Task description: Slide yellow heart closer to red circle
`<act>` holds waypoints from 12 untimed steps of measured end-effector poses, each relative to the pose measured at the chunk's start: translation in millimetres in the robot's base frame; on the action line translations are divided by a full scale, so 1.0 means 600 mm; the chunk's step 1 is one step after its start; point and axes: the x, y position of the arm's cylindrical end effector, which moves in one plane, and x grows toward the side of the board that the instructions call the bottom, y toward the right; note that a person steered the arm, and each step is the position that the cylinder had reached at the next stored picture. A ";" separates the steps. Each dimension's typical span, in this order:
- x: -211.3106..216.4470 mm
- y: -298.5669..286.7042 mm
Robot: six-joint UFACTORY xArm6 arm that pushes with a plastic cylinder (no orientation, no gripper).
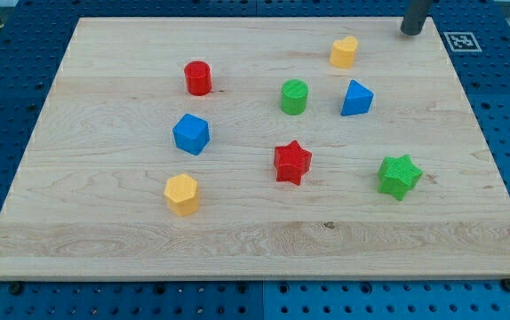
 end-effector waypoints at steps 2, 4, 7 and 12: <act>0.005 0.000; 0.059 -0.008; 0.094 -0.104; 0.095 -0.315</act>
